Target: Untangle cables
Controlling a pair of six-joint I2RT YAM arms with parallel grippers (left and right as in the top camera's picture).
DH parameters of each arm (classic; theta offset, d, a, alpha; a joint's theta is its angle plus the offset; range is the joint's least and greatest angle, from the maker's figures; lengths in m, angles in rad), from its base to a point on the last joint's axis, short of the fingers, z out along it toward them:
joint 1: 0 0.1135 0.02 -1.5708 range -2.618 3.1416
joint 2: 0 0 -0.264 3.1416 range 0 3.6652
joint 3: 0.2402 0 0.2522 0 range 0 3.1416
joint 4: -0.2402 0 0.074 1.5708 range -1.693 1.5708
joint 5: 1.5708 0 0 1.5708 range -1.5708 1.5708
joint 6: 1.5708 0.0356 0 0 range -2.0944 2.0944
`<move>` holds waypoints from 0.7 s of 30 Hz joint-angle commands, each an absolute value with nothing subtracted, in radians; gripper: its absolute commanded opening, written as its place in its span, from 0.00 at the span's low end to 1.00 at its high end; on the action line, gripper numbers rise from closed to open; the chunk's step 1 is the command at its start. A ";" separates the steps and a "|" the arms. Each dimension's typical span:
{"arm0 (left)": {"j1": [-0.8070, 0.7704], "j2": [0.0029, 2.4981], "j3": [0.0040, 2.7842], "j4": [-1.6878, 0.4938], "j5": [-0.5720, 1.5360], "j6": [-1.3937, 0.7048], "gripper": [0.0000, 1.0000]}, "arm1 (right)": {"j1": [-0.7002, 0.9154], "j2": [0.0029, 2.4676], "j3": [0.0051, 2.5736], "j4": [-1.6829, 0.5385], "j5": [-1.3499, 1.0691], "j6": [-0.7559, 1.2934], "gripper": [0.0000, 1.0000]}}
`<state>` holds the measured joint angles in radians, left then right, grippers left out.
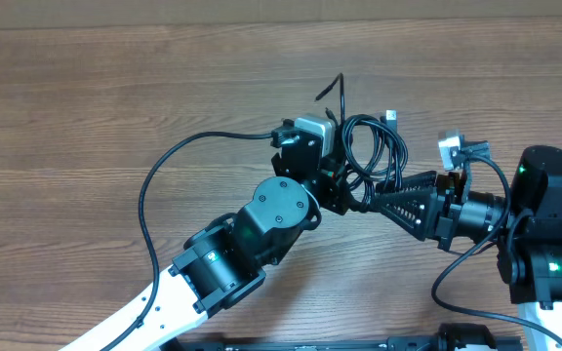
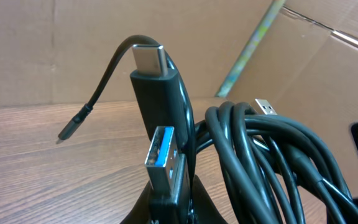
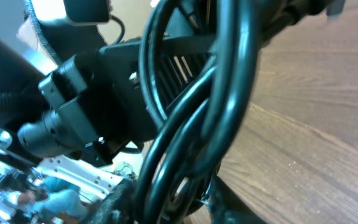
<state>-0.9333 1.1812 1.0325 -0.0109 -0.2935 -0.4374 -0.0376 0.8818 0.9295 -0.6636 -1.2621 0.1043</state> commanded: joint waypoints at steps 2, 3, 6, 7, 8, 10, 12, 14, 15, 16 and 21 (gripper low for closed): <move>-0.930 1.188 1.046 -0.001 -0.257 -0.415 0.04 | -0.033 0.873 0.949 -0.657 -1.262 0.096 0.18; -0.930 1.191 1.046 0.001 -0.257 -0.415 0.04 | -0.033 0.873 0.949 -0.657 -1.262 0.096 0.13; -0.930 1.202 1.046 0.004 -0.261 -0.415 0.04 | -0.033 0.873 0.949 -0.657 -1.280 0.096 0.04; -0.930 1.204 1.046 0.005 -0.266 -0.416 0.04 | -0.033 0.873 0.949 -0.657 -1.289 0.096 0.04; -0.930 1.205 1.046 0.004 -0.277 -0.416 0.04 | -0.033 0.873 0.949 -0.657 -1.296 0.095 0.04; -0.930 1.205 1.046 0.005 -0.310 -0.434 0.04 | -0.033 0.873 0.949 -0.660 -1.333 0.063 0.04; -0.930 1.205 1.046 0.004 -0.357 -0.464 0.04 | -0.033 0.873 0.949 -0.660 -1.386 0.029 0.04; -0.930 1.205 1.046 0.002 -0.412 -0.495 0.04 | -0.033 0.873 0.949 -0.660 -1.437 -0.012 0.04; -0.930 1.205 1.046 0.001 -0.439 -0.510 0.04 | -0.033 0.873 0.949 -0.660 -1.467 -0.037 0.04; -0.930 1.205 1.046 0.000 -0.460 -0.525 0.04 | -0.033 0.873 0.949 -0.660 -1.480 -0.047 0.04; -0.930 1.205 1.046 -0.014 -0.509 -0.547 0.04 | -0.033 0.873 0.949 -0.660 -1.506 -0.062 0.04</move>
